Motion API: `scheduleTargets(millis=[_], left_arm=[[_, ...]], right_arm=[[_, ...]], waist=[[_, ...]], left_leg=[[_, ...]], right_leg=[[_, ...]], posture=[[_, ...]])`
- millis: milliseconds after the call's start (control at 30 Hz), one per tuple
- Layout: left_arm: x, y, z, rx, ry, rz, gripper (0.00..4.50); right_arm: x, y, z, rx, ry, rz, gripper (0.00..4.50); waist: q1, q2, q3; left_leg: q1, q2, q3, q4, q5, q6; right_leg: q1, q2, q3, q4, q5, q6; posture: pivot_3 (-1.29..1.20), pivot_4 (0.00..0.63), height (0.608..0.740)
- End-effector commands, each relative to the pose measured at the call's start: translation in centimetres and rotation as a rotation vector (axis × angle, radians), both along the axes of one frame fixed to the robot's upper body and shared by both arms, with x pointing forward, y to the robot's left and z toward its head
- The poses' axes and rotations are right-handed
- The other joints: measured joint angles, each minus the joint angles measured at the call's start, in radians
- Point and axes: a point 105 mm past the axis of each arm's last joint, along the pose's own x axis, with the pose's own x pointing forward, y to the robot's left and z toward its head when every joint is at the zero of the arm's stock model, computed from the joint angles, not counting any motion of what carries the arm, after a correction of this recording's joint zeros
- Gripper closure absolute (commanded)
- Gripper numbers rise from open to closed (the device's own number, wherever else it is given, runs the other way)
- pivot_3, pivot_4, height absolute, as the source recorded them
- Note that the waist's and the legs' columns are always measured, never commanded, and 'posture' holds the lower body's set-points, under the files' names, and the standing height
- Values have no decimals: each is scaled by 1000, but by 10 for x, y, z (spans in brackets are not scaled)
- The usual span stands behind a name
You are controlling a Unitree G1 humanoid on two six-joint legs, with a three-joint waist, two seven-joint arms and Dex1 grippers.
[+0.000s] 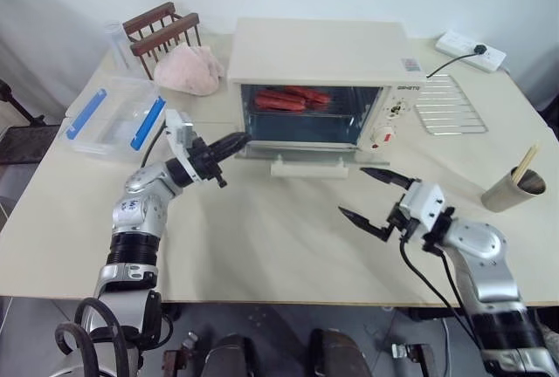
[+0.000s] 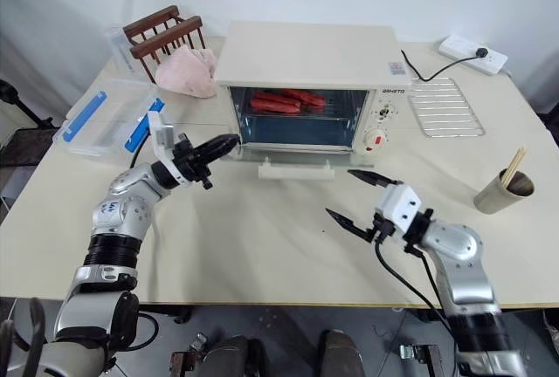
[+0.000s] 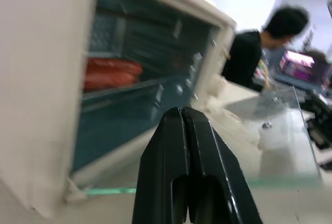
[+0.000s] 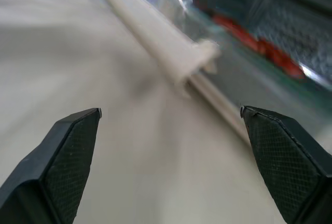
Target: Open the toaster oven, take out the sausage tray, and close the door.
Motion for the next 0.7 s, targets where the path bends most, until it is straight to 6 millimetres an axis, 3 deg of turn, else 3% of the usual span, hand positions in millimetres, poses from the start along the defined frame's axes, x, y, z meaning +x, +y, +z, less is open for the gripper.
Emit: scheduleTargets(millis=[33, 200, 333, 400, 467, 500, 600, 700], left_arm=[[-5, -5, -11, 82, -14, -34, 4470], [-10, -10, -33, 181, -22, -50, 4470], [-12, -11, -44, 215, -25, -32, 4470], [-13, -10, -45, 219, -38, -26, 4470], [-16, -10, -46, 229, -47, -38, 4470], [-17, -10, -46, 235, -61, -37, 4291], [-22, -3, -37, 181, -118, -9, 3565], [-30, 12, -24, 125, -207, 56, 2663]], right_arm=[[-10, -39, 2, -57, 14, -189, 0], [-15, -69, 9, -139, 11, -344, 0], [6, -64, 46, -129, -132, -432, 0], [15, -58, 55, -153, -165, -493, 0], [21, -46, 58, -159, -165, -490, 0], [22, -28, 62, -140, -175, -416, 0], [32, 24, 64, -198, -226, -258, 0], [60, 73, 66, -237, -278, -198, 0]], waist=[[3, 0, 0], [-2, 0, 0], [-20, 0, 0], [-23, 0, 0], [-23, 0, 0], [-23, 0, 0], [-31, 0, 0], [-47, 1, 0]], left_leg=[[0, 0, 0, 0, 0, 0], [-2, 0, 0, 3, 0, 0], [-1, 2, 0, 8, 0, 0], [-1, 2, 0, 9, 0, 0], [-2, 2, -1, 9, 0, 0], [-2, 3, -1, 9, 0, 0], [-5, 2, -2, 10, 0, 0], [-9, 3, 0, 11, 0, 1]], right_leg=[[0, 0, 0, 0, 0, 0], [0, 0, 0, -1, 0, 0], [0, 1, 1, 0, 0, 0], [0, 0, 2, 1, 0, 0], [0, 0, 2, 1, 0, -1], [0, 0, 2, 2, 0, -1], [-2, 0, 0, 3, 0, -1], [-8, 0, 2, 6, 0, 0]], posture=[[0, 150, 740], [0, 150, 740], [0, 150, 740], [0, 150, 740], [0, 150, 740], [0, 150, 740], [0, 150, 740], [0, 150, 740]])
